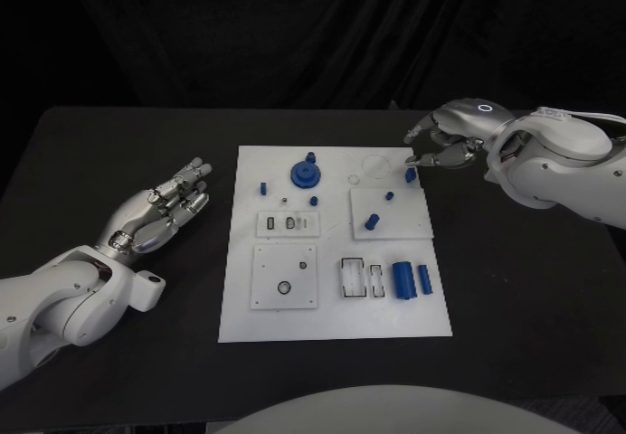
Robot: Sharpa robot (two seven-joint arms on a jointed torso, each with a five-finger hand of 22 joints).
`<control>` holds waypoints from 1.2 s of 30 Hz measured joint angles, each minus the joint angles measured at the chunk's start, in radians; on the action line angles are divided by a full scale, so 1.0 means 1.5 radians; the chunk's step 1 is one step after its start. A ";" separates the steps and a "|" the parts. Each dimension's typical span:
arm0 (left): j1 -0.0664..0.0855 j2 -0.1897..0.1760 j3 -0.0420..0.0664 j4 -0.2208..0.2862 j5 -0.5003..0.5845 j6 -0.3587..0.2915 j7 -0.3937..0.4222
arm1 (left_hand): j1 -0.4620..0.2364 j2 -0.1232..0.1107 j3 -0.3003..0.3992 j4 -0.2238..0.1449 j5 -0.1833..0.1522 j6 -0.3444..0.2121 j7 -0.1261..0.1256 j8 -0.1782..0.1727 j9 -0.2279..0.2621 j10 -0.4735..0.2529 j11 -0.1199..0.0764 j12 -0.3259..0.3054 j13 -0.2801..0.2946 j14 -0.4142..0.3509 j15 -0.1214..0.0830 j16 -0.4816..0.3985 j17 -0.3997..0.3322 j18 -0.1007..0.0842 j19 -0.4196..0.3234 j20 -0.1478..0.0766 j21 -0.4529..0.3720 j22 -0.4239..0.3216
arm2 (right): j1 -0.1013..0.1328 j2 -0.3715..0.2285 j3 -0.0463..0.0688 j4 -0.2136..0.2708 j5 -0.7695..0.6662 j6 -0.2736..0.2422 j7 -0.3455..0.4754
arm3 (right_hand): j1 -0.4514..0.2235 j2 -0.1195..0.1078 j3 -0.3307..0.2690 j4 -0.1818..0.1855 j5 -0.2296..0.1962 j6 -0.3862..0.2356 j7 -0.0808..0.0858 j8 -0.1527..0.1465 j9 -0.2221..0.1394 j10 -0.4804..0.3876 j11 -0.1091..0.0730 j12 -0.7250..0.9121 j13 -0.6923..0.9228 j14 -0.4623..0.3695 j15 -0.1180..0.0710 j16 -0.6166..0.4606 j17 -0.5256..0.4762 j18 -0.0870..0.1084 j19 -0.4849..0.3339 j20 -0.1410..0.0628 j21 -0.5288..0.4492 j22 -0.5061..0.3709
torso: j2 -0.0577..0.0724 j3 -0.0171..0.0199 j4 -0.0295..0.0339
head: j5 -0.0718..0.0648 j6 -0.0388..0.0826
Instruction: Assemble the parts on the task board
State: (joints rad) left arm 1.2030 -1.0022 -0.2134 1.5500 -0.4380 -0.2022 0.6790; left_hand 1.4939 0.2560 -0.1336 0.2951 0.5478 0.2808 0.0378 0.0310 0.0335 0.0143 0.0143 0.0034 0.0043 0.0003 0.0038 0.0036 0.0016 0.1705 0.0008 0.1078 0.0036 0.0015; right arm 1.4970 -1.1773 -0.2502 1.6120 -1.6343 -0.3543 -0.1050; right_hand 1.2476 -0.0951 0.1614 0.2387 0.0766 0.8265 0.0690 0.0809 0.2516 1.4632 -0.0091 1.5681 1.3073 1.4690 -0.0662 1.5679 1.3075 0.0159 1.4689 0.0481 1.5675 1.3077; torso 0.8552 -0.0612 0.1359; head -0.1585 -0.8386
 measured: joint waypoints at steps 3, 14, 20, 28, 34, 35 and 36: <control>0.000 0.000 0.000 -0.002 0.001 0.000 0.000 | -0.001 -0.001 0.000 0.000 0.000 0.000 0.000 0.000 0.000 0.000 0.000 0.000 0.000 0.000 0.000 0.000 0.000 0.000 0.000 0.000 0.000 0.000 | -0.005 -0.004 0.000 0.000 0.001 -0.004 0.000 | 0.001 -0.001 -0.003 0.006 0.000 0.000 0.000 0.000 -0.001 0.000 0.000 0.000 0.000 0.000 0.000 0.000 0.000 0.000 0.000 0.000 0.000 0.000 | 0.000 0.0000 0.0001 | -0.001 0.000; 0.000 0.000 0.000 -0.003 0.003 0.001 0.000 | -0.001 -0.001 0.000 0.000 0.005 0.000 0.000 0.000 0.000 0.000 0.000 0.000 0.000 0.000 0.000 0.000 0.000 0.000 0.000 0.000 0.000 0.000 | -0.009 -0.014 0.000 0.003 0.005 -0.012 0.002 | 0.006 -0.011 -0.008 0.025 0.000 0.000 0.000 -0.003 -0.003 0.002 -0.002 0.000 0.001 -0.002 -0.002 0.000 0.000 0.000 -0.002 -0.002 0.000 0.000 | 0.001 -0.0004 0.0004 | -0.003 -0.001; 0.000 -0.001 0.000 -0.004 0.004 0.002 0.000 | -0.001 -0.001 0.000 0.000 0.005 0.000 0.000 0.000 0.000 0.000 0.000 0.000 0.000 0.000 0.000 0.000 0.000 0.000 0.000 0.000 0.000 0.000 | -0.013 -0.021 0.000 0.008 0.010 -0.012 0.004 | 0.003 -0.014 -0.012 0.030 -0.003 0.000 0.000 -0.003 -0.003 0.002 -0.002 0.000 0.000 -0.002 -0.002 0.000 0.000 0.000 -0.002 -0.002 0.000 0.000 | 0.000 -0.0004 0.0005 | -0.004 -0.001; 0.000 -0.002 0.000 -0.006 0.004 0.002 0.000 | -0.010 0.009 -0.007 0.000 -0.010 0.000 0.000 0.000 0.000 0.000 0.000 0.000 0.000 0.000 0.000 0.000 0.000 0.000 0.000 0.000 0.000 0.000 | -0.017 -0.028 0.000 0.015 0.016 -0.012 0.010 | 0.005 -0.019 -0.013 0.031 -0.004 0.000 0.000 -0.003 -0.004 0.002 -0.002 0.000 0.000 -0.002 -0.002 0.000 0.000 0.000 -0.002 -0.002 0.000 0.000 | 0.000 -0.0004 0.0005 | -0.005 0.000; 0.000 -0.002 0.000 -0.007 0.004 0.002 0.000 | -0.010 0.009 -0.011 0.000 -0.012 0.000 0.000 0.000 0.000 0.000 0.000 0.000 0.000 0.000 0.000 0.000 0.000 0.000 0.000 0.000 0.000 0.000 | -0.019 -0.030 0.000 0.016 0.018 -0.012 0.014 | 0.006 -0.024 -0.014 0.032 -0.006 0.000 0.000 -0.003 -0.004 0.002 -0.002 0.000 0.000 -0.002 -0.002 0.000 0.000 0.000 -0.002 -0.002 0.000 0.000 | 0.000 -0.0004 0.0005 | -0.005 0.000; 0.000 -0.002 0.000 -0.007 0.004 0.002 0.000 | -0.010 0.009 -0.011 0.000 -0.012 0.000 0.000 0.000 0.000 0.000 0.000 0.000 0.000 0.000 0.000 0.000 0.000 0.000 0.000 0.000 0.000 0.000 | -0.019 -0.030 0.000 0.016 0.018 -0.011 0.015 | 0.006 -0.024 -0.014 0.032 -0.006 0.000 0.000 -0.003 -0.004 0.002 -0.002 0.000 0.000 -0.002 -0.002 0.000 0.000 0.000 -0.002 -0.002 0.000 0.000 | 0.000 -0.0005 0.0005 | -0.005 0.000; 0.000 -0.002 0.000 -0.007 0.004 0.002 0.000 | -0.010 0.009 -0.011 0.000 -0.012 0.000 0.000 0.000 0.000 0.000 0.000 0.000 0.000 0.000 0.000 0.000 0.000 0.000 0.000 0.000 0.000 0.000 | -0.020 -0.030 0.000 0.016 0.019 -0.011 0.015 | 0.007 -0.025 -0.014 0.032 -0.006 0.000 0.000 -0.003 -0.004 0.002 -0.002 0.000 0.000 -0.002 -0.002 0.000 0.000 0.000 -0.002 -0.002 0.000 0.000 | 0.000 -0.0005 0.0004 | -0.004 -0.001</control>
State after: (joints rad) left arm 1.2030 -1.0059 -0.2134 1.5401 -0.4314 -0.1997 0.6790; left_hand 1.4783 0.2693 -0.1502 0.2952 0.5292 0.2808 0.0378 0.0310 0.0330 0.0143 0.0142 0.0034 0.0043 0.0003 0.0037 0.0036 0.0014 0.1704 0.0008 0.1077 0.0036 0.0014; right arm 1.4674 -1.2218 -0.2506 1.6366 -1.6064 -0.3712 -0.0822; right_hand 1.2580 -0.1319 0.1407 0.2870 0.0681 0.8266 0.0690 0.0764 0.2456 1.4667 -0.0126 1.5681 1.3078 1.4660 -0.0691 1.5679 1.3074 0.0158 1.4653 0.0447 1.5674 1.3075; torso 0.8549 -0.0619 0.1366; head -0.1652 -0.8396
